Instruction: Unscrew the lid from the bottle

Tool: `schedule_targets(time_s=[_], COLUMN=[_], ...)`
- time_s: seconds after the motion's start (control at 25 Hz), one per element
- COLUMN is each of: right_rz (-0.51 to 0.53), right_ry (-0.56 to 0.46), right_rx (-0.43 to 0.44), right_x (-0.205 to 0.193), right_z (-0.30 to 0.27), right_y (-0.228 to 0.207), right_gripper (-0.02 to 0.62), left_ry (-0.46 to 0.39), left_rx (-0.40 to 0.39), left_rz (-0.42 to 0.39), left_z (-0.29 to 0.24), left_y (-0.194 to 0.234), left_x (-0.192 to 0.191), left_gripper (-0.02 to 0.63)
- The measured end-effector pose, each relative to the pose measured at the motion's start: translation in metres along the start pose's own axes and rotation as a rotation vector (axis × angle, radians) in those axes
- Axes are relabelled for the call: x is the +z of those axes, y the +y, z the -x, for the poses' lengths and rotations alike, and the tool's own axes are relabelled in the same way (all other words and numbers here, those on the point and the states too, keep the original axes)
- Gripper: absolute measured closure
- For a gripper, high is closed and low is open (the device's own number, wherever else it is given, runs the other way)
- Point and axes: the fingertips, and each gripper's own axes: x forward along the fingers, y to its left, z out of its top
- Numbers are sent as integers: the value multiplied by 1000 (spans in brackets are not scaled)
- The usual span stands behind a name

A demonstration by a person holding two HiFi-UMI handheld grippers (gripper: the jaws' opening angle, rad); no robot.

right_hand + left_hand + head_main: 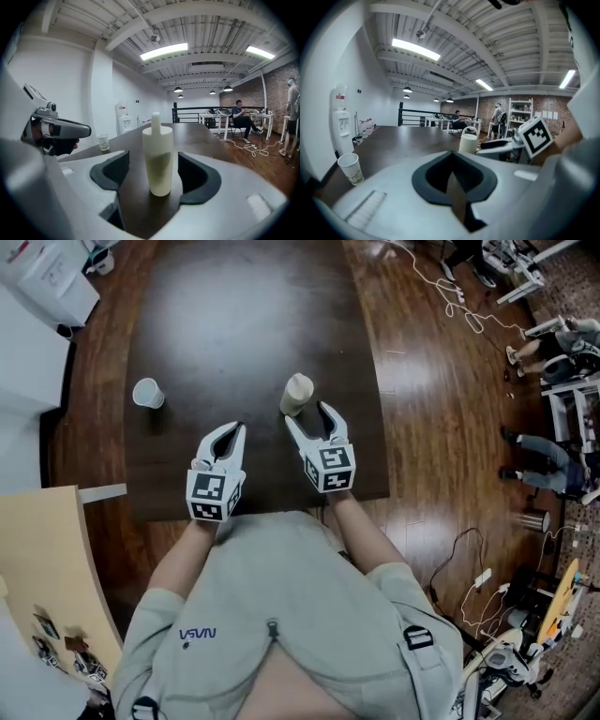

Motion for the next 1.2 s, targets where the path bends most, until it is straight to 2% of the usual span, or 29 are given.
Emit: schedule_targets(time_s=[0.32, 0.72, 1.04, 1.2], right_rz=[58, 114, 158, 168], right_ry=[69, 50, 18, 8], right_rx=[109, 242, 278, 257], right_x=[-27, -34, -29, -29], right_z=[-42, -71, -81, -81], right_y=[12, 43, 60, 53], right_gripper=[233, 229, 229, 280], left_ry=[88, 181, 212, 209], left_rx=[28, 90, 117, 118], left_rz=[66, 126, 139, 138], left_z=[-31, -38, -31, -30], left_y=[13, 28, 42, 40], left_x=[-18, -42, -46, -42], left_gripper=[603, 603, 603, 603])
